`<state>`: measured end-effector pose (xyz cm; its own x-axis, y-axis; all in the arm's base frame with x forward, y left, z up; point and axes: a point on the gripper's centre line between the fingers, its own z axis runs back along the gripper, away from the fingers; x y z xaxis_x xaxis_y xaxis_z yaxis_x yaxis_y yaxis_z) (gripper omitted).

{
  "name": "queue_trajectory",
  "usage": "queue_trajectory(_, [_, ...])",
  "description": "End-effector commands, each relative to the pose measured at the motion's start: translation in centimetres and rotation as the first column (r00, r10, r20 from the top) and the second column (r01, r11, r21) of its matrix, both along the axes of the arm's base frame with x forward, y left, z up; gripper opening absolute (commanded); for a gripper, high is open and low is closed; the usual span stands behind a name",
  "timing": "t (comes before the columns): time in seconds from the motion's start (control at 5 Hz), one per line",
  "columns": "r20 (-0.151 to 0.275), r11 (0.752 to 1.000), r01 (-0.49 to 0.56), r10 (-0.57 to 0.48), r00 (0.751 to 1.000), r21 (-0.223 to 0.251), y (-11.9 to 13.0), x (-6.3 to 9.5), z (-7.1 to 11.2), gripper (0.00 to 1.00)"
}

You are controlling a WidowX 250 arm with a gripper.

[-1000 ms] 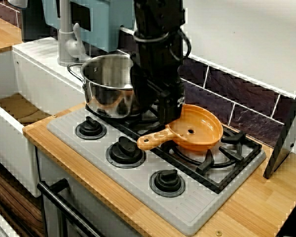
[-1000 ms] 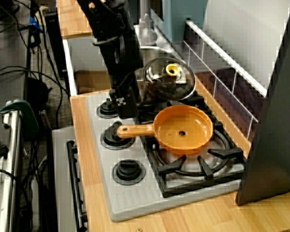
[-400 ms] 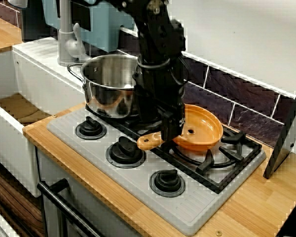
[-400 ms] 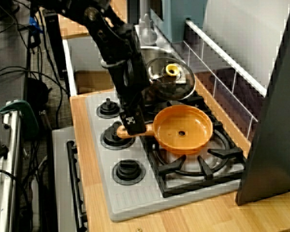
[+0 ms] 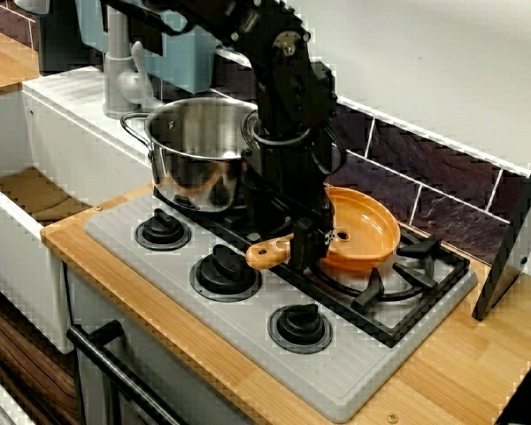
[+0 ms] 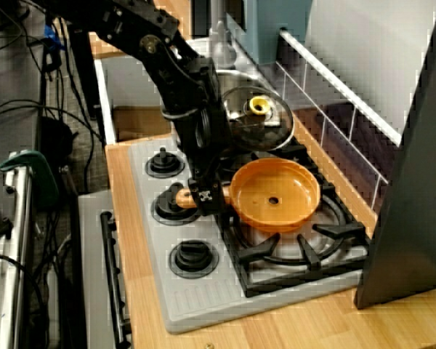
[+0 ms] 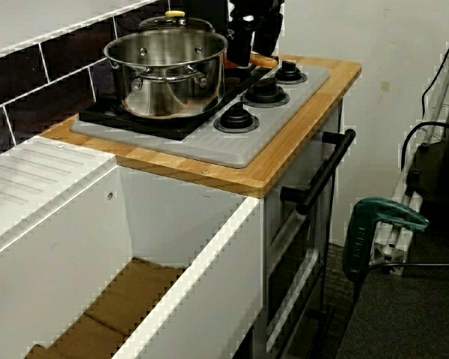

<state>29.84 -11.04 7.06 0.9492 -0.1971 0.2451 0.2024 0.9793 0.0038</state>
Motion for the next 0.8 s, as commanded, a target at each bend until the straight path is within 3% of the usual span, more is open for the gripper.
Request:
queue_trajectory(0.0, [0.015,1.000,0.011,-0.011,1.000,0.004,-0.2,0.0,0.4,1.00])
queue_trajectory(0.6, [-0.006,1.000,0.016,-0.016,1.000,0.021,-0.3,-0.2,-0.6,1.00])
